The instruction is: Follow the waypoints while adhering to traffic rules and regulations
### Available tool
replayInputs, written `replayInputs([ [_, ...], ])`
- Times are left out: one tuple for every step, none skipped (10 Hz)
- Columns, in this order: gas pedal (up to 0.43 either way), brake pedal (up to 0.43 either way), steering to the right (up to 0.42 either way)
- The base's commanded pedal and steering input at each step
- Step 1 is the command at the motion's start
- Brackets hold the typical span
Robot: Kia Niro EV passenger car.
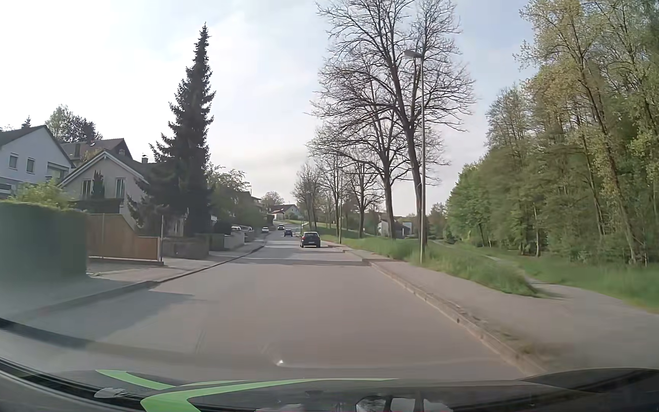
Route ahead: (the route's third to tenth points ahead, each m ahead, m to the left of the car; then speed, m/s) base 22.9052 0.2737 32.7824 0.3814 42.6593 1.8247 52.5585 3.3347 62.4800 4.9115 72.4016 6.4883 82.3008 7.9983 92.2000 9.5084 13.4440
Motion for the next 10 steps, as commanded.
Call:
replayInputs([
  [0.157,0.000,-0.016],
  [0.157,0.000,-0.015],
  [0.157,0.000,-0.016],
  [0.098,0.000,-0.015],
  [0.067,0.000,-0.015],
  [0.067,0.000,-0.015],
  [0.079,0.000,-0.015],
  [0.087,0.000,-0.015],
  [0.118,0.000,-0.015],
  [0.118,0.000,-0.015],
])
